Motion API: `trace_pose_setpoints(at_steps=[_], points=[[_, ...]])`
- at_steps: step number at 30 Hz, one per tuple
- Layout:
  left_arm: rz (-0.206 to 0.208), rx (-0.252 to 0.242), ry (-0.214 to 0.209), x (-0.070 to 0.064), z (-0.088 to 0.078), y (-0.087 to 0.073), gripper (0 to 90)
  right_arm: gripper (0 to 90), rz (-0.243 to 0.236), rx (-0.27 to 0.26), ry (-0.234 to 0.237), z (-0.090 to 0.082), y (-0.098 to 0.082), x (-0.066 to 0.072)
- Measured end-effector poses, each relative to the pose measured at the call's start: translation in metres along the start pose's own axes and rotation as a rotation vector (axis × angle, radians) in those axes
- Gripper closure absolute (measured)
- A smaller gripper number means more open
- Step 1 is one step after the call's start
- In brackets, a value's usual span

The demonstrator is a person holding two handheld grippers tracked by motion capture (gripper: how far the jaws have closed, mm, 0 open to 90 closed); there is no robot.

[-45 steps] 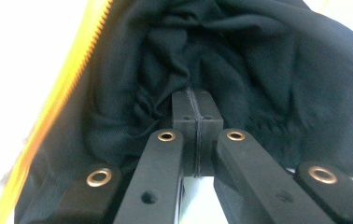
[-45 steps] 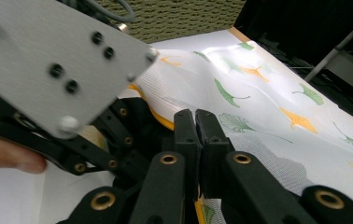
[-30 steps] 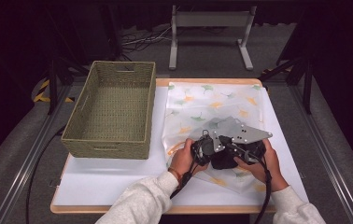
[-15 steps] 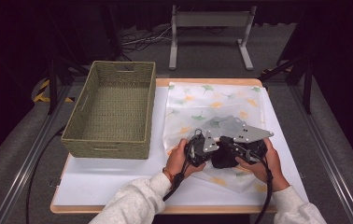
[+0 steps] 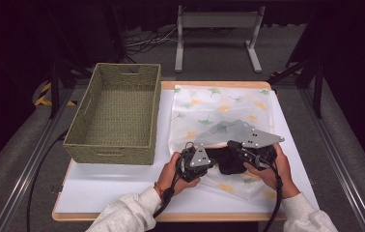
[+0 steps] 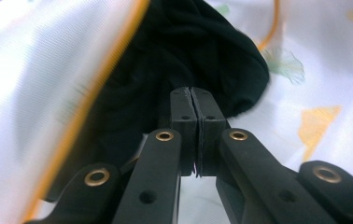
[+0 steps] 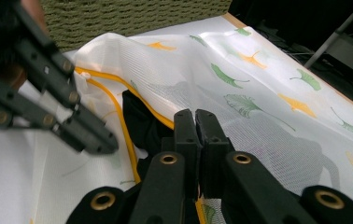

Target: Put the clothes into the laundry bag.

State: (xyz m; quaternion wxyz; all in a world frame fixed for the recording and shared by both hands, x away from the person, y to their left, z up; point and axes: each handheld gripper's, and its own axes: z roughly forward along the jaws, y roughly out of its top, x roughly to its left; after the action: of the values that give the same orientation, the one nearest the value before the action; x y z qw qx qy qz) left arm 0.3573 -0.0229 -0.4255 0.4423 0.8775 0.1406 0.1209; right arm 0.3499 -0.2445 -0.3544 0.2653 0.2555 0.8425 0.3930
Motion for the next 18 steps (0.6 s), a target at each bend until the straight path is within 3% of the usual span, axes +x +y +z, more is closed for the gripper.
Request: trace_pose_setpoints(at_steps=[5,9,14,16,18], points=[[0.025,0.019,-0.038,-0.013,0.01,0.002,82.5,88.3,-0.002,-0.001,0.002,0.0,0.0,0.001],[0.038,0.061,-0.031,-0.018,0.026,0.009,78.7,88.3,0.003,-0.003,0.004,0.0,0.0,0.0],[0.047,0.112,0.054,-0.013,0.044,0.019,83.0,88.3,0.011,-0.001,0.005,0.0,0.0,-0.001],[0.016,0.143,0.078,-0.009,0.053,0.021,86.0,88.3,0.014,0.003,0.008,0.0,0.0,-0.001],[0.004,0.144,0.093,-0.007,0.059,0.021,88.5,88.3,0.013,0.004,0.006,0.0,0.0,-0.001]])
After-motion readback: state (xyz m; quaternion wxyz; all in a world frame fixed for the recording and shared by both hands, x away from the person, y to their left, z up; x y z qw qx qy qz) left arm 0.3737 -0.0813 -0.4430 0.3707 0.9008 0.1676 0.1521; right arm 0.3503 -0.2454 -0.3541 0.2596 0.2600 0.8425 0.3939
